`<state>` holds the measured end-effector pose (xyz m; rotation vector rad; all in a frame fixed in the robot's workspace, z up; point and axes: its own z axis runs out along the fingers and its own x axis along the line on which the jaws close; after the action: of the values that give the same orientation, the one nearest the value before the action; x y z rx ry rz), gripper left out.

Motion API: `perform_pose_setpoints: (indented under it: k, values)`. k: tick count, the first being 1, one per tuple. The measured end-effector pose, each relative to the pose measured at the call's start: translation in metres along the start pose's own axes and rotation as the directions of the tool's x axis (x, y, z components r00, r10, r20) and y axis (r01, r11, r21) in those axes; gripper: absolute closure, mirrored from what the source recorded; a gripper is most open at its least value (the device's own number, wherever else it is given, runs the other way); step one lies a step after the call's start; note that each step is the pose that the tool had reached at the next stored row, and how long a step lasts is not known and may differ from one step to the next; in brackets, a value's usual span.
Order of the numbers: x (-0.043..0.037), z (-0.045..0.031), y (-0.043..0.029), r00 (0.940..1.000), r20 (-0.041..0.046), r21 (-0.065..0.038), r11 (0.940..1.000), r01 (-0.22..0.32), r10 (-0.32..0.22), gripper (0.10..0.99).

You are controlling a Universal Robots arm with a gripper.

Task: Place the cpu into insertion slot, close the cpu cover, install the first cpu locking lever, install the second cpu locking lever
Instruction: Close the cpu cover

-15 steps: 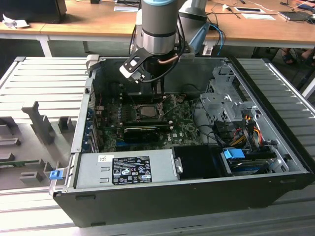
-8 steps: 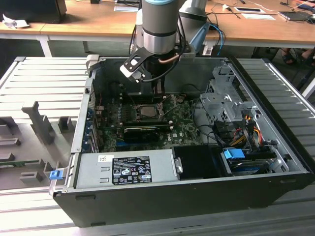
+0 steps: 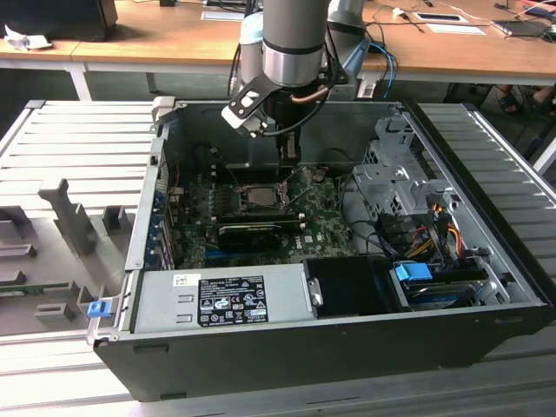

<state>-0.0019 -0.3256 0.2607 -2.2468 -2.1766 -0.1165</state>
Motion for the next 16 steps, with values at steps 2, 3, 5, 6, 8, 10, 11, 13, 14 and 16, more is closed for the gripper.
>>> perform_pose_setpoints:
  k: [2, 3, 5, 6, 8, 10, 11, 13, 14, 16]
  values:
    - [0.0003, 0.0002, 0.0085, 1.0000, 0.0000, 0.001, 1.0000, 0.000, 0.000, 0.980]
    - [0.0006, 0.0002, 0.0125, 1.0000, 0.0004, 0.001, 1.0000, 0.000, 0.000, 0.980]
    - [0.0010, 0.0003, 0.0194, 1.0000, 0.0005, 0.002, 1.0000, 0.000, 0.000, 0.980]
    - [0.0011, 0.0004, 0.0215, 1.0000, 0.0006, 0.002, 1.0000, 0.000, 0.000, 0.980]
    - [0.0012, 0.0006, 0.0255, 1.0000, 0.0008, 0.003, 1.0000, 0.000, 0.000, 0.980]
    - [0.0015, 0.0010, 0.0352, 1.0000, 0.0009, 0.004, 1.0000, 0.000, 0.000, 0.980]
    - [0.0016, 0.0012, 0.0394, 1.0000, 0.0009, 0.006, 1.0000, -0.001, 0.001, 0.980]
    - [0.0019, 0.0016, 0.0479, 1.0000, 0.0010, 0.010, 0.9999, -0.001, 0.001, 0.980]
    - [0.0020, 0.0018, 0.0493, 1.0000, 0.0009, 0.011, 0.9999, -0.001, 0.001, 0.980]
    - [0.0021, 0.0022, 0.0530, 1.0000, 0.0018, 0.011, 0.9999, -0.001, 0.001, 0.980]
